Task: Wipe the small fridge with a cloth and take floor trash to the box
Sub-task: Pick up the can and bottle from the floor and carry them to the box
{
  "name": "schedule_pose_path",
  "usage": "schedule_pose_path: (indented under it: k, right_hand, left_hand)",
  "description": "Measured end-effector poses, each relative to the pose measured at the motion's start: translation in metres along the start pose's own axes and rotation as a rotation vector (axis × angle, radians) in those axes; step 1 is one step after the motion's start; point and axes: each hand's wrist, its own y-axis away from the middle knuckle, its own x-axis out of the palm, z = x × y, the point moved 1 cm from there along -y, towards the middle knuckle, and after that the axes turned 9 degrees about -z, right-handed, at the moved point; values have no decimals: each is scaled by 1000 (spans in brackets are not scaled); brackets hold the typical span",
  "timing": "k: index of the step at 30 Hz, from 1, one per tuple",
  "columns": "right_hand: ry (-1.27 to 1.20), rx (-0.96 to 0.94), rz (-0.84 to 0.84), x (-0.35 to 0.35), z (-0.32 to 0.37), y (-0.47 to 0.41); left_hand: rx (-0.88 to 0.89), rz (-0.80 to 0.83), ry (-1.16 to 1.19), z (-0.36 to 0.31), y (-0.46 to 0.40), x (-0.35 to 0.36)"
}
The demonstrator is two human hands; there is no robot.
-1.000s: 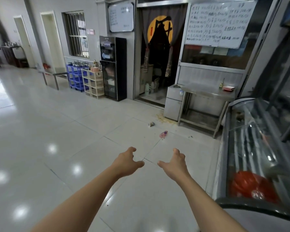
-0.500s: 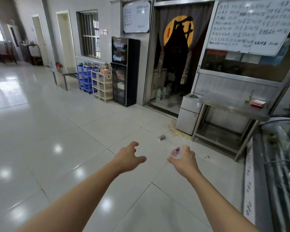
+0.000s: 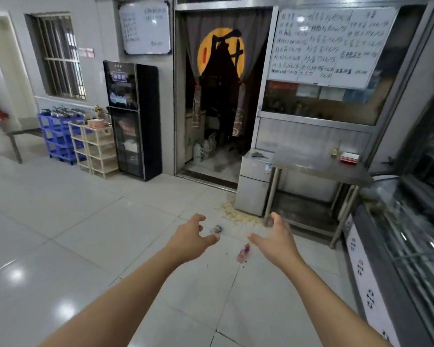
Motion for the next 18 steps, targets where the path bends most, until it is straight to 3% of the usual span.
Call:
schedule_pose_path:
  k: [18]
  right_hand:
    - [-17, 105, 25, 157, 3, -368]
  left_hand:
    - [-37, 80, -41, 19, -397, 75]
